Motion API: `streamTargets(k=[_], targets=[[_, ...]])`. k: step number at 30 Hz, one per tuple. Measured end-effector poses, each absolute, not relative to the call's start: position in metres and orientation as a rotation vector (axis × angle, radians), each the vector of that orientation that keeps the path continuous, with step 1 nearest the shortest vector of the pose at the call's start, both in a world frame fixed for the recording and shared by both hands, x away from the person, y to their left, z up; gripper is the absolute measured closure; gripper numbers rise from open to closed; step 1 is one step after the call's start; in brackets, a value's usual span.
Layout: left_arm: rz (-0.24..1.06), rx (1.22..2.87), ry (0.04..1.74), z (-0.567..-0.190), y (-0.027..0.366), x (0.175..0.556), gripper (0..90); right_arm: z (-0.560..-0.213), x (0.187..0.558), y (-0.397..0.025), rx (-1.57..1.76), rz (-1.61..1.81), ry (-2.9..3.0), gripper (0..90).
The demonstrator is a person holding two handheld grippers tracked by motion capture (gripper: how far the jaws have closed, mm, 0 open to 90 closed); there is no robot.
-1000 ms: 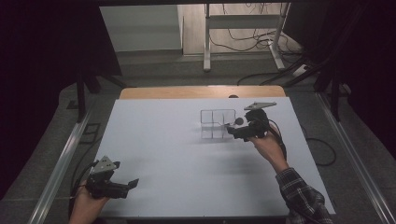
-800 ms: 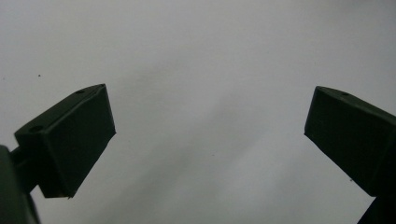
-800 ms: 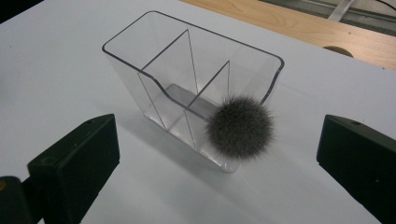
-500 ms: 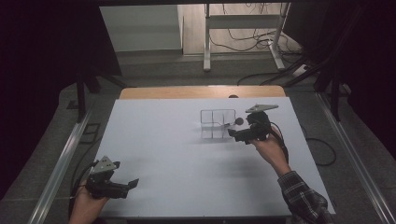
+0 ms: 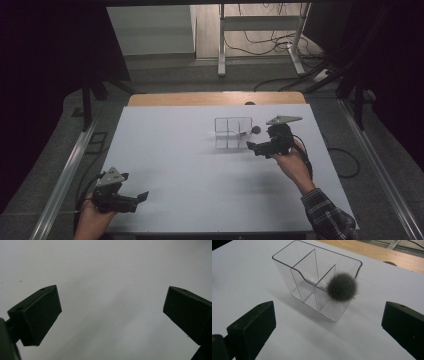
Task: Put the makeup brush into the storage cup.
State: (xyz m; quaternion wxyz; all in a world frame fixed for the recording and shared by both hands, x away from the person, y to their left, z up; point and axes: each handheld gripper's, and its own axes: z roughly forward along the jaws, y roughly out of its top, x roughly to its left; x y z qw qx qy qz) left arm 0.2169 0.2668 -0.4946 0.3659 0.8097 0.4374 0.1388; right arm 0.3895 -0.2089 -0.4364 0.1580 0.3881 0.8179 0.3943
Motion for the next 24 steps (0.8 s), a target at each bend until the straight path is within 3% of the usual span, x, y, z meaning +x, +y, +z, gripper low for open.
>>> streamTargets(k=[24], targets=[[0.357,2.084,1.119,-0.495,0.266,0.217,1.9,-0.447,0.370,-0.217,1.115,1.141,2.358,0.0]])
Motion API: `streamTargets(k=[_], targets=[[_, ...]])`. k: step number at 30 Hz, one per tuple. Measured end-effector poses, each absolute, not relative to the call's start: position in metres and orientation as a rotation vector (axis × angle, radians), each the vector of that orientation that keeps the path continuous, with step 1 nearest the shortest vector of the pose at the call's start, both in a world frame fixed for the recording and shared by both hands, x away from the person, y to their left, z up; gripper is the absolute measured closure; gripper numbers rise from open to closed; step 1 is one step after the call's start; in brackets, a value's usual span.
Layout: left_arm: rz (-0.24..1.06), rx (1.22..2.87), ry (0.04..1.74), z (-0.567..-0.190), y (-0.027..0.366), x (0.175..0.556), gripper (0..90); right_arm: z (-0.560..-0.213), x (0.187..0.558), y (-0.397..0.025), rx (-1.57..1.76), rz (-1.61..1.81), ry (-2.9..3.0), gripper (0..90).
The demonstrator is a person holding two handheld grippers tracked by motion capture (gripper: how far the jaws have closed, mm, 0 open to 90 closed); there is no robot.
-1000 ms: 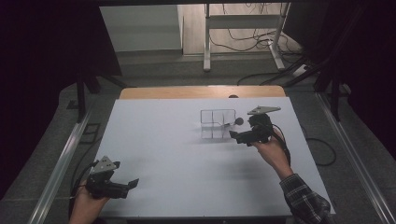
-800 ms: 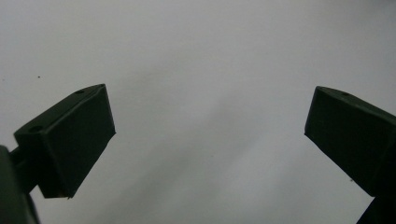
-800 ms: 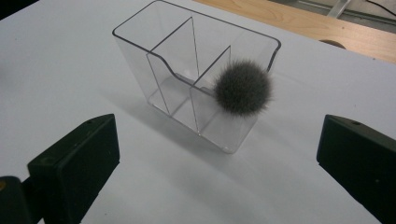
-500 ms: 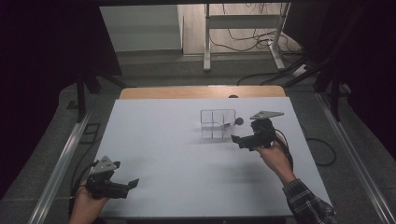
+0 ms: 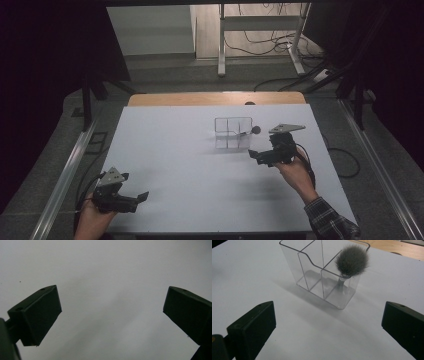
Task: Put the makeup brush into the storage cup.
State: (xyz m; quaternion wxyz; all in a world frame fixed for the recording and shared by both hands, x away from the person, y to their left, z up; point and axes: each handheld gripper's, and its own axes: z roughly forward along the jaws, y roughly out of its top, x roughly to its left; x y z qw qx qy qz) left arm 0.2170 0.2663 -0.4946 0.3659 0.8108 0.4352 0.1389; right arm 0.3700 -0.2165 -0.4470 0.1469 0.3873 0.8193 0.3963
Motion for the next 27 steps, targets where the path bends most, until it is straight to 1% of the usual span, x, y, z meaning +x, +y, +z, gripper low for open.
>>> streamTargets(k=[27], targets=[[0.348,2.065,1.112,-0.494,0.267,0.217,1.4,-0.455,0.349,-0.222,1.080,1.128,2.403,0.0]])
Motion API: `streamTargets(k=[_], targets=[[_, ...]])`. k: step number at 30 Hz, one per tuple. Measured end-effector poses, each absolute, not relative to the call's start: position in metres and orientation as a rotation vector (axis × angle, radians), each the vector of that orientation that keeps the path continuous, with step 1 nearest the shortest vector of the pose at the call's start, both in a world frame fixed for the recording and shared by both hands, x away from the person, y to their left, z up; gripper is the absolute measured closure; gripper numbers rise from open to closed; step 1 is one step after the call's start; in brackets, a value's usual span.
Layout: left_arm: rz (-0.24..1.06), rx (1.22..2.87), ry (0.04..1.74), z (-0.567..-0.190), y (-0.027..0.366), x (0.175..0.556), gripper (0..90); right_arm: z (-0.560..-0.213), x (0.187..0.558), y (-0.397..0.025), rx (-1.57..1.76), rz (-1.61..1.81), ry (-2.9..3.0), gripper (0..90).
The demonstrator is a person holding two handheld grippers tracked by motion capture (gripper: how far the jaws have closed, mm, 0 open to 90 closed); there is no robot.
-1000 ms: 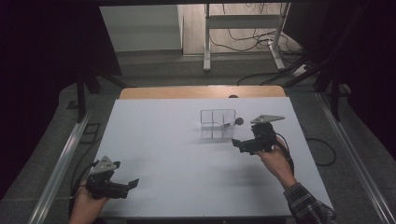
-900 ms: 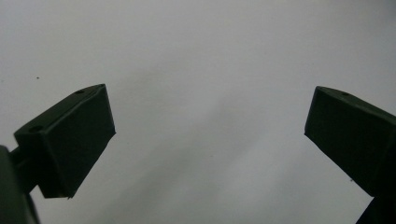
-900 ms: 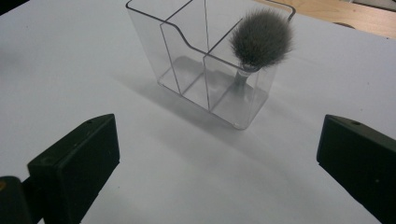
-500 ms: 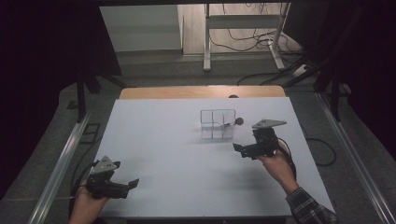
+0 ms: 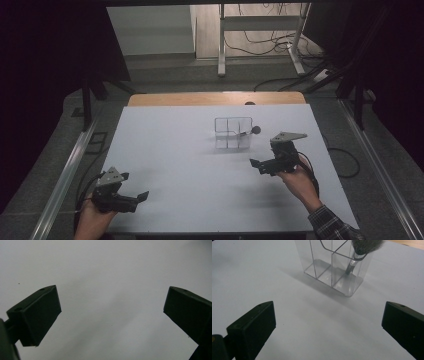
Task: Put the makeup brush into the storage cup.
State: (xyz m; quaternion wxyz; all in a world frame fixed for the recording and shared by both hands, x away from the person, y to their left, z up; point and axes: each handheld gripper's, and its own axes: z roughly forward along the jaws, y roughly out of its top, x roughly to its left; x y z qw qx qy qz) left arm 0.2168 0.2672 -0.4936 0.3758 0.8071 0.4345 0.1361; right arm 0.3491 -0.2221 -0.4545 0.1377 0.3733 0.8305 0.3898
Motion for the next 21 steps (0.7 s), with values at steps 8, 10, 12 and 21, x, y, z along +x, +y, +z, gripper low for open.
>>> streamTargets(k=[8,10,12,21], targets=[[0.349,2.058,1.112,-0.494,0.267,0.217,1.0,-0.454,0.344,-0.226,1.082,1.128,2.400,0.0],[0.350,2.060,1.112,-0.494,0.267,0.217,1.0,-0.454,0.343,-0.227,1.081,1.132,2.399,0.0],[0.350,2.061,1.113,-0.494,0.267,0.217,0.9,-0.453,0.342,-0.228,1.082,1.131,2.398,0.0],[0.350,2.060,1.114,-0.493,0.267,0.217,0.8,-0.453,0.335,-0.232,1.075,1.127,2.394,0.0]])
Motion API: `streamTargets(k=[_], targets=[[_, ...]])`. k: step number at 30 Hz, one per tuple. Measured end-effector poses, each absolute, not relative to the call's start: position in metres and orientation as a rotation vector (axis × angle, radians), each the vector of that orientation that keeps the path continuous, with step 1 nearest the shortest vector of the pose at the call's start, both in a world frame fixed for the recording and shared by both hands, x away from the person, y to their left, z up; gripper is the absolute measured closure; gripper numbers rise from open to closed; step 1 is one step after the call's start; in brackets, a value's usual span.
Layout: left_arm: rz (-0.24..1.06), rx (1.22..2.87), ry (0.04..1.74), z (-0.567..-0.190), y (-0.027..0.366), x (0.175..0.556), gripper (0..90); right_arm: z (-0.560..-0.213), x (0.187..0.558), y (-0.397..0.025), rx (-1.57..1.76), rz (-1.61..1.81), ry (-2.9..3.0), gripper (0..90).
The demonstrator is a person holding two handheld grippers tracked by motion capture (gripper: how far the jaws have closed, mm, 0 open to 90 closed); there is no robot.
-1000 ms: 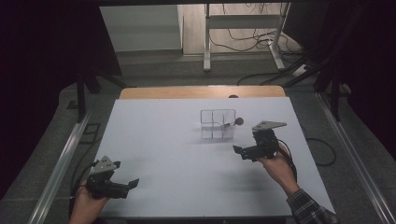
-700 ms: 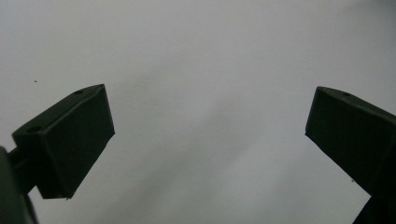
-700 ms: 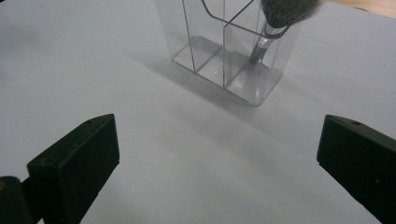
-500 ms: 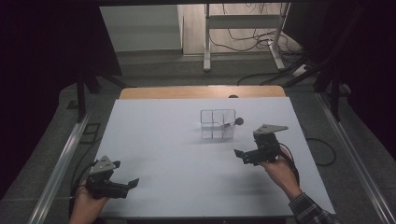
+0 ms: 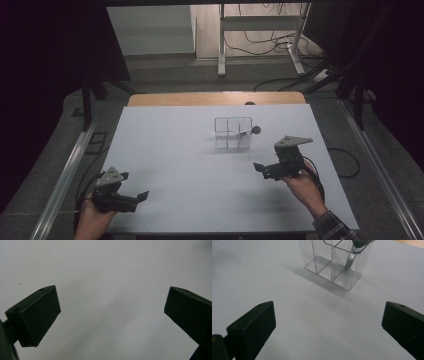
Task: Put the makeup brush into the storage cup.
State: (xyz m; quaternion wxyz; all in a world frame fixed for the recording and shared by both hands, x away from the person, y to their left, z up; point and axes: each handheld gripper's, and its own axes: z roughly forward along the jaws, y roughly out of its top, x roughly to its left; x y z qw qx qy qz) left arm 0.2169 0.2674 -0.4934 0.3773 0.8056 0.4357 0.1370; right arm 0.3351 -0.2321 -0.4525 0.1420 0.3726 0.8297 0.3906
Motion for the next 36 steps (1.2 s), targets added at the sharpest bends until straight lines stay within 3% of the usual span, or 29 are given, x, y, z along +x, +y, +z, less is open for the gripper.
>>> streamTargets(k=[36], targets=[[0.350,2.071,1.105,-0.494,0.266,0.218,0.7,-0.460,0.312,-0.251,1.092,1.076,2.405,0.0]])
